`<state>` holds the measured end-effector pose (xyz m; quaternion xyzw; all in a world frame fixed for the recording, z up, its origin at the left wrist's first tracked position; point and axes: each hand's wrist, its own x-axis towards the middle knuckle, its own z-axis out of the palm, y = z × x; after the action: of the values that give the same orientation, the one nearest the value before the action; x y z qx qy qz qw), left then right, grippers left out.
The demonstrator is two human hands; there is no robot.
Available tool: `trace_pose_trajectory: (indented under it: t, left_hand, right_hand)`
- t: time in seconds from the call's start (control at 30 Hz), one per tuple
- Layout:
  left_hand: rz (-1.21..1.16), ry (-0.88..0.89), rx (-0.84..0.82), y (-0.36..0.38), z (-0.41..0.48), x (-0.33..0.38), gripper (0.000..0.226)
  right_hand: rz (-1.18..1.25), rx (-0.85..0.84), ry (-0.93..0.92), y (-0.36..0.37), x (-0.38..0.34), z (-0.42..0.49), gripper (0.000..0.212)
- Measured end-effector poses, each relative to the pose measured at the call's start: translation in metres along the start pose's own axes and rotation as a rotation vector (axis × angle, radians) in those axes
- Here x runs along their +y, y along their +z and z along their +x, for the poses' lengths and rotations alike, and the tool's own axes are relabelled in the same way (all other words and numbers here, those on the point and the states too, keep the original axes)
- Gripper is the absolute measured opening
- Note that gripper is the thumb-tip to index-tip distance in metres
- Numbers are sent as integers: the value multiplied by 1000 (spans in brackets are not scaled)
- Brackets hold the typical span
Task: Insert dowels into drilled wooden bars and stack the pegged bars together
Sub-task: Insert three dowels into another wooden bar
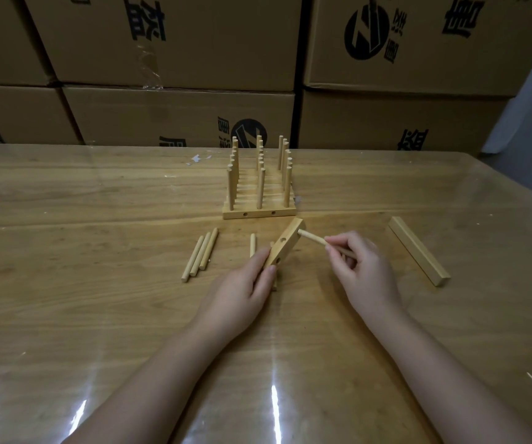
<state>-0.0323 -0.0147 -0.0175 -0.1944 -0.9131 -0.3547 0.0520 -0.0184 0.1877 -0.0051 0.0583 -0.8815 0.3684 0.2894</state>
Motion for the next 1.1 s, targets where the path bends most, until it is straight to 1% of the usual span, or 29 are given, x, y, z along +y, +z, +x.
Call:
trace_pose_trajectory:
  t: [0.17, 0.27, 0.43, 0.53, 0.97, 1.03, 1.1]
  left_hand:
    - [60, 9, 0, 0, -1, 3, 49]
    - [111, 18, 12, -3, -3, 4, 50]
    - [303, 97, 44, -5, -5, 5, 47]
    - [291, 83, 21, -5, -5, 7, 46]
    - [391, 183, 101, -6, -6, 9, 50]
    - [389, 176, 96, -5, -6, 7, 52]
    - [311, 132, 71, -5, -4, 6, 49]
  right_hand:
    - [-115, 60, -158, -2, -10, 0, 11]
    - [-166, 69, -200, -3, -11, 0, 11]
    - [-274, 49, -265, -3, -11, -1, 9]
    - [-242, 77, -234, 0, -12, -2, 6]
    - [-200, 59, -117, 3, -11, -2, 9]
    - [-163, 54, -101, 5, -9, -2, 10]
    - [-34, 34, -43, 7, -8, -2, 18]
